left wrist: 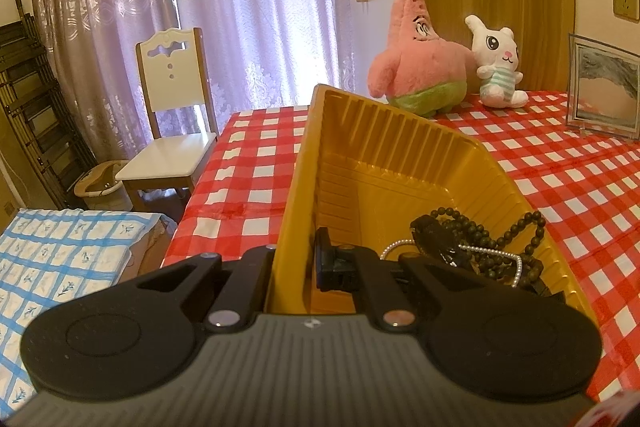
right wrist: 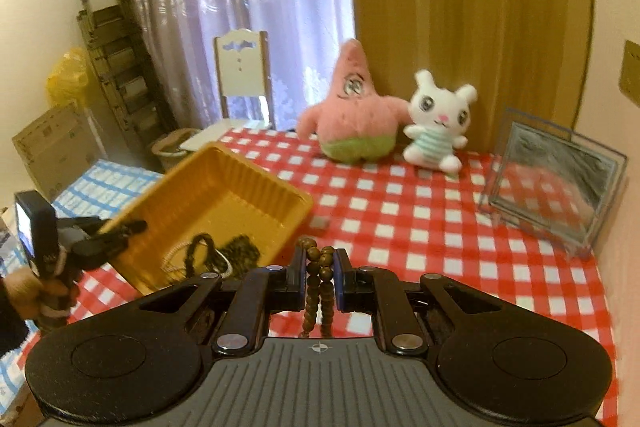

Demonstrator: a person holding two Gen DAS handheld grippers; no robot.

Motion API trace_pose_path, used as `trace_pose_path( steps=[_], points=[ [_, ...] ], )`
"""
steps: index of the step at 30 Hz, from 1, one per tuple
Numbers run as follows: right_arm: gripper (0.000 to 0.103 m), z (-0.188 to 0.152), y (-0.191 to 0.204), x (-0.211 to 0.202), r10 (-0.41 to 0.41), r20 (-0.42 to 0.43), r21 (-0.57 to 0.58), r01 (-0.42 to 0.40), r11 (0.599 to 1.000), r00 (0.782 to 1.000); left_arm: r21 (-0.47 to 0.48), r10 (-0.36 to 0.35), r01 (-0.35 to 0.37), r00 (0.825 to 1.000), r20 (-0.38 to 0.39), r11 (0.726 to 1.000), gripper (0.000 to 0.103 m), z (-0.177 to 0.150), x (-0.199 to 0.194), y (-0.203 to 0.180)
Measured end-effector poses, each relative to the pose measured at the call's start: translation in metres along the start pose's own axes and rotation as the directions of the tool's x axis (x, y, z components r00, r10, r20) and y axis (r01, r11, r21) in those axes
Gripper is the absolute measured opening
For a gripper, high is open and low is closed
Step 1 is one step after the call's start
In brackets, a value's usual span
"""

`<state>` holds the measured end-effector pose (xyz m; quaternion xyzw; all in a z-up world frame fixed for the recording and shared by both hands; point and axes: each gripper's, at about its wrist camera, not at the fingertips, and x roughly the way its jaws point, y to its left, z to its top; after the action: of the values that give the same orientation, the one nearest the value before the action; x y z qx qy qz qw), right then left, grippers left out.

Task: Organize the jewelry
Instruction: 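Lift the brown bead strand and lower it into the orange tray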

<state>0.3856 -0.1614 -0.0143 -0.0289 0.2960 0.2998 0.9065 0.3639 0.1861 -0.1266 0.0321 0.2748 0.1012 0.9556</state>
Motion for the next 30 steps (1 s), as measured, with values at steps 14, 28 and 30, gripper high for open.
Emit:
trace_pose_path(
  steps=[14, 28, 30],
  points=[
    [0.013, 0.062, 0.048, 0.026, 0.156, 0.103, -0.028, -0.154, 0.988, 0.982, -0.007, -0.006, 0.006, 1.000, 0.000, 1.000, 0.004, 0.001, 0.002, 0.001],
    [0.013, 0.059, 0.083, 0.085, 0.212, 0.015, -0.017, -0.211, 0.977, 0.977, -0.010, -0.012, 0.012, 1.000, 0.000, 1.000, 0.004, 0.003, 0.005, -0.004],
    [0.013, 0.056, 0.087, 0.090, 0.216, 0.003, -0.016, -0.215, 0.976, 0.976, -0.012, -0.014, 0.014, 1.000, 0.000, 1.000, 0.004, 0.003, 0.006, -0.005]
  ],
)
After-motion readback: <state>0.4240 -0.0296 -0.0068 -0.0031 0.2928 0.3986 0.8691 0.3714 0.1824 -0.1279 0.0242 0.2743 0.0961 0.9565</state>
